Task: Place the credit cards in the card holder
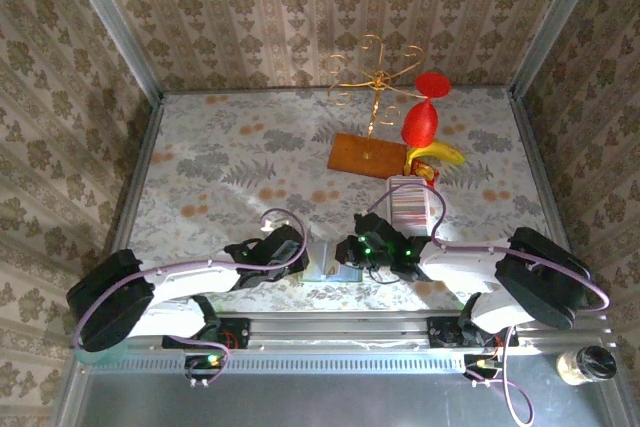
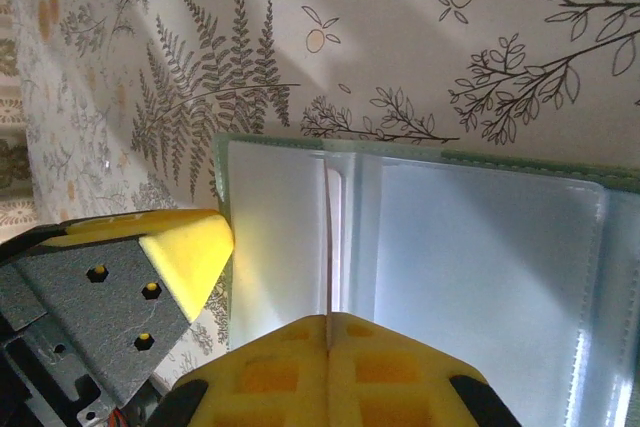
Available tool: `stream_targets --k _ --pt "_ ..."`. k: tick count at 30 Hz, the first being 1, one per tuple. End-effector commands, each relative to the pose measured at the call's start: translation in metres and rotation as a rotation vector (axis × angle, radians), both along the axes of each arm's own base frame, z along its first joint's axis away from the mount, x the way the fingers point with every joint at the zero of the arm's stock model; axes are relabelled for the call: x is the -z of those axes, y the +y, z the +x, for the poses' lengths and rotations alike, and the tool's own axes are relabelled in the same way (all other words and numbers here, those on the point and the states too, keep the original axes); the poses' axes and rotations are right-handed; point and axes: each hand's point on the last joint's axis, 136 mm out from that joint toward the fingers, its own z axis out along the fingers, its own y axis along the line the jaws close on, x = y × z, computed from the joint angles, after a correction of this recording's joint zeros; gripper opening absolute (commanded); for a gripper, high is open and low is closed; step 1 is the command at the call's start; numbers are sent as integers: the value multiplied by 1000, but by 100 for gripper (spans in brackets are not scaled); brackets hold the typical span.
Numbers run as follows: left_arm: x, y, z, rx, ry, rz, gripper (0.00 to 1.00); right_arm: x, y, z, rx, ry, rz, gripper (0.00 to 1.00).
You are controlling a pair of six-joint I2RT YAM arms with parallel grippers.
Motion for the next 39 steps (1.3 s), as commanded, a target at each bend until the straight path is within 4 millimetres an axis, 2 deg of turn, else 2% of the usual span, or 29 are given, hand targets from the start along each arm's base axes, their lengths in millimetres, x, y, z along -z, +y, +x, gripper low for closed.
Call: stream_targets --k 1,18,27,28,34,39 --pt "0 -3 -2 13 7 8 22 7 0 -6 7 27 19 0" --pt "-1 0 -4 11 2 10 22 -3 7 -5 37 24 124 0" --pt "-1 2 -4 7 -2 11 21 4 -7 -3 115 35 108 0" --pt "-1 2 -5 8 -3 12 21 -5 -7 -1 119 19 130 0" --pt "-2 3 -5 4 -7 14 21 -4 -20 0 169 6 116 0" --pt "-2 2 -5 5 -8 13 21 -7 -20 0 165 -2 119 0"
